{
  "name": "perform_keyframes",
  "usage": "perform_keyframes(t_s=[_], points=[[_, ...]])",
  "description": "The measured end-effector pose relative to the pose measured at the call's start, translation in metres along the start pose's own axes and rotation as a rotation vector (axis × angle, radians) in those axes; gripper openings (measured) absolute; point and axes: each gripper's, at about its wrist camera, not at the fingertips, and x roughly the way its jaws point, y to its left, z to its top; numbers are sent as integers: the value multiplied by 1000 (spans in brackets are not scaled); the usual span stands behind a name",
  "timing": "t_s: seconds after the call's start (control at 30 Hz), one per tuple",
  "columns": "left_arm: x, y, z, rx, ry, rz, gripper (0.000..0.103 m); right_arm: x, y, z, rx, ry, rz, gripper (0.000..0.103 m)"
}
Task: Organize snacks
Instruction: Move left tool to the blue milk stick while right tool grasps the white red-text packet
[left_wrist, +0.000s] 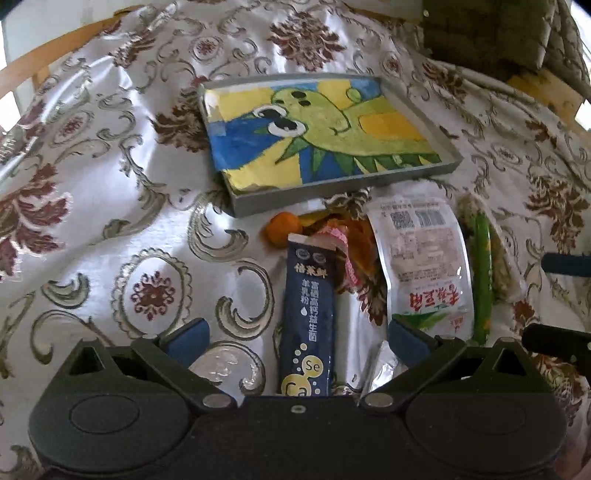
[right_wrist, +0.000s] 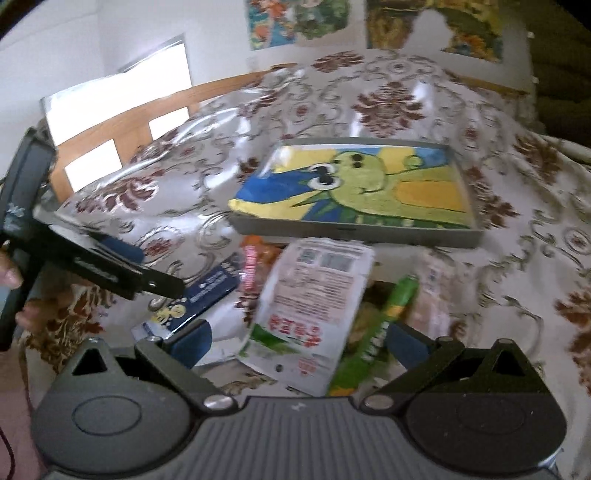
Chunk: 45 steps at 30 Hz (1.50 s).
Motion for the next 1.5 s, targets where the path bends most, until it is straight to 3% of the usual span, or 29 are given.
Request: perform_keyframes(t_s=[0.23,0.43,0.53,0.6,0.9,1.07,1.23,1.33,1.4,1.43,1.5], points=[[21,6,6,25,40,-45,102,30,-2,1,-26,46,67,102],[41,22,11,4,94,-95,101,45,-11,4,-7,53,83,93],[44,28,13,-18,93,-114,97,51,-16,7,1,48,93,90],[43,29,14,-20,82,-125,88,56,-19,8,7,48,86,87],[45,24,12,8,84,-165,78,72,-30,7,72,51,92,79],[50,30,12,-50,119,-231,82,75,-39,10,133,25,122,75],[52,28,10,-54,118,-227,81,81,-47,7,150,37,91,75],[53,27,10,-34,123,-225,75,81,-44,8,148,37,110,68],[53,27,11,-41,127,-217,67,83,-41,8,140,39,118,53],[52,28,12,-48,128,-215,64,82,-40,9,139,39,117,50],[52,32,13,-71,134,-216,39,80,-41,10,157,30,122,39]])
